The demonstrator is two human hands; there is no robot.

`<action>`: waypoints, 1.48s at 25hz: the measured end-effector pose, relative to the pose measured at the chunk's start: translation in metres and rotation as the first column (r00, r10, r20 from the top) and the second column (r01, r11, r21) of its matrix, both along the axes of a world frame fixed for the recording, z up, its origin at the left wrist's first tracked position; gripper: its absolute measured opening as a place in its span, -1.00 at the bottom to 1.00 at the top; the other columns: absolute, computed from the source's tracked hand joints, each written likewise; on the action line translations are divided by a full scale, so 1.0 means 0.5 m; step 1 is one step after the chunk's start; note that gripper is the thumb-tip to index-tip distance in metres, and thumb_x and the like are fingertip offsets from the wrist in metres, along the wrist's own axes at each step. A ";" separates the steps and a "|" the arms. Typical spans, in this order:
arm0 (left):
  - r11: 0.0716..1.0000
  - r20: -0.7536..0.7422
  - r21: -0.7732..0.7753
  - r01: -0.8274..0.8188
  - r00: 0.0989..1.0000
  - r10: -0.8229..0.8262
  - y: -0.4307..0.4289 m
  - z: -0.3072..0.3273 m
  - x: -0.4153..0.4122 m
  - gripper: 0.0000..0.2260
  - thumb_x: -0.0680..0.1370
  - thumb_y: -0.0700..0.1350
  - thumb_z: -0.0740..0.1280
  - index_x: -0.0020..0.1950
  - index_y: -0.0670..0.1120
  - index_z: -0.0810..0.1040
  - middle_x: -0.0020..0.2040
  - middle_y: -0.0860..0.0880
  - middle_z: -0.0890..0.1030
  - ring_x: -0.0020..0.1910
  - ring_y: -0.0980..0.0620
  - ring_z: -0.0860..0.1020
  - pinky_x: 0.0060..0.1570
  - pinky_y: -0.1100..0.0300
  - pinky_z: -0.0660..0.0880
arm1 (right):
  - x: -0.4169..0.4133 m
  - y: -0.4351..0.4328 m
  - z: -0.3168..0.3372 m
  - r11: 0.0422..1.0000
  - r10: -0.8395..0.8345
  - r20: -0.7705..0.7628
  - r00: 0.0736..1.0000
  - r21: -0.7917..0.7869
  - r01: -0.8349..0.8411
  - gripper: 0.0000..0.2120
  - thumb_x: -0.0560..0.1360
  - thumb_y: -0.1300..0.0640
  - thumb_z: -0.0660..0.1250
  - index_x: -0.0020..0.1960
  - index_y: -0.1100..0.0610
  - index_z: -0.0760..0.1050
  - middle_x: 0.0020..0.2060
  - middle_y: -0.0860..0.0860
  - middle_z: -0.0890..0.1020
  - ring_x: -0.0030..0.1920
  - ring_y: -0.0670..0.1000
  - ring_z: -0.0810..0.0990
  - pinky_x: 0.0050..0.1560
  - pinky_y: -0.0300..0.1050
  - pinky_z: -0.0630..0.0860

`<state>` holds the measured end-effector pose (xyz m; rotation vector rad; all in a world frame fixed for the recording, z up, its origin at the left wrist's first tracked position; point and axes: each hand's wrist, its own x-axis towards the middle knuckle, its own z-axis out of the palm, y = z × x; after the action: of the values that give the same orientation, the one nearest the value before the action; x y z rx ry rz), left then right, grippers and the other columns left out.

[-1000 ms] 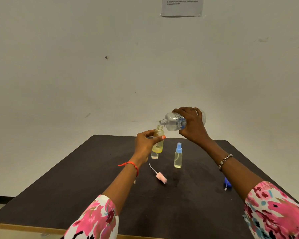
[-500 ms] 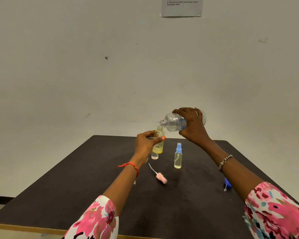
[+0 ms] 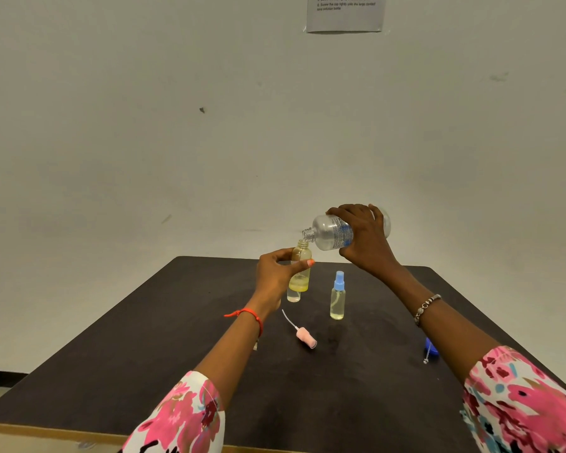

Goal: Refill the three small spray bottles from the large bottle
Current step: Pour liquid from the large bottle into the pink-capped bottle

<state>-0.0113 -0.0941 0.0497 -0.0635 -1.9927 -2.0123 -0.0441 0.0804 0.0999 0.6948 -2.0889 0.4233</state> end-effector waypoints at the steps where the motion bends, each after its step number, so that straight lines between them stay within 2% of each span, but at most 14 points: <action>1: 1.000 -0.001 0.001 0.000 1.000 0.000 0.000 0.000 0.000 -0.58 0.31 -0.15 0.53 0.15 -0.16 0.59 0.10 -0.13 0.63 0.09 -0.12 0.60 0.12 -0.15 0.53 | 0.000 0.000 0.000 1.000 -0.002 -0.002 1.000 0.001 0.002 -0.41 0.16 0.36 0.41 0.18 0.15 0.48 0.07 0.12 0.58 0.17 0.18 0.48 0.35 0.18 0.09; 8: 1.000 -0.002 -0.027 0.000 1.000 0.000 0.000 -0.003 -0.001 -0.56 0.32 -0.13 0.52 0.17 -0.16 0.57 0.12 -0.15 0.62 0.10 -0.13 0.59 0.12 -0.16 0.53 | 0.002 0.001 0.000 1.000 0.005 -0.003 1.000 0.008 -0.005 -0.41 0.16 0.36 0.42 0.19 0.16 0.48 0.08 0.14 0.58 0.17 0.20 0.48 0.36 0.19 0.09; 12: 1.000 -0.010 -0.024 0.001 1.000 -0.001 0.002 0.000 0.001 -0.58 0.34 -0.15 0.51 0.17 -0.17 0.57 0.12 -0.13 0.61 0.10 -0.11 0.59 0.13 -0.14 0.54 | 0.002 0.003 -0.001 1.000 0.011 0.001 1.000 0.012 -0.011 -0.43 0.17 0.29 0.37 0.19 0.17 0.48 0.09 0.15 0.58 0.17 0.21 0.48 0.35 0.20 0.09; 17: 1.000 -0.004 -0.015 0.000 1.000 0.000 0.002 0.000 0.002 -0.58 0.33 -0.15 0.52 0.17 -0.16 0.57 0.07 -0.10 0.61 0.09 -0.10 0.58 0.13 -0.12 0.53 | 0.000 0.004 -0.001 1.000 0.010 -0.011 1.000 0.010 -0.010 -0.41 0.16 0.35 0.43 0.18 0.16 0.49 0.08 0.14 0.58 0.17 0.21 0.49 0.35 0.20 0.10; 20: 1.000 -0.003 -0.026 -0.005 1.000 0.005 0.002 -0.001 0.004 -0.57 0.33 -0.14 0.52 0.17 -0.16 0.57 0.08 -0.09 0.61 0.09 -0.10 0.59 0.13 -0.12 0.54 | 0.000 0.003 -0.002 1.000 0.017 -0.012 1.000 0.010 -0.016 -0.44 0.16 0.31 0.40 0.17 0.17 0.49 0.07 0.15 0.58 0.16 0.21 0.50 0.34 0.22 0.11; 26: 1.000 -0.012 -0.014 0.008 1.000 -0.008 0.004 0.002 0.012 -0.63 0.34 -0.18 0.51 0.13 -0.16 0.59 -0.04 -0.04 0.61 0.02 -0.07 0.60 0.11 -0.10 0.55 | -0.004 0.004 -0.004 1.000 0.011 -0.038 0.999 0.015 -0.010 -0.47 0.16 0.23 0.34 0.15 0.16 0.50 0.05 0.14 0.60 0.13 0.22 0.52 0.32 0.24 0.14; 33: 1.000 -0.002 -0.012 0.003 1.000 -0.003 0.005 0.002 0.013 -0.59 0.34 -0.17 0.51 0.17 -0.17 0.57 0.09 -0.12 0.62 0.07 -0.11 0.59 0.12 -0.12 0.54 | -0.006 0.005 -0.006 1.000 0.014 -0.027 1.000 0.014 -0.014 -0.43 0.16 0.34 0.45 0.16 0.16 0.49 0.06 0.15 0.59 0.15 0.21 0.51 0.33 0.24 0.13; 37: 1.000 -0.003 -0.027 0.007 1.000 -0.008 0.005 0.002 0.014 -0.59 0.34 -0.16 0.51 0.17 -0.17 0.57 0.11 -0.13 0.61 0.09 -0.11 0.58 0.13 -0.12 0.53 | -0.004 0.006 -0.006 1.000 0.023 -0.029 0.999 0.018 -0.022 -0.45 0.17 0.33 0.43 0.16 0.17 0.49 0.06 0.16 0.59 0.15 0.23 0.50 0.33 0.26 0.13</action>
<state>-0.0044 -0.0915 0.0508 -0.0803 -2.0210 -1.9885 -0.0461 0.0836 0.0969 0.7310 -2.0616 0.4057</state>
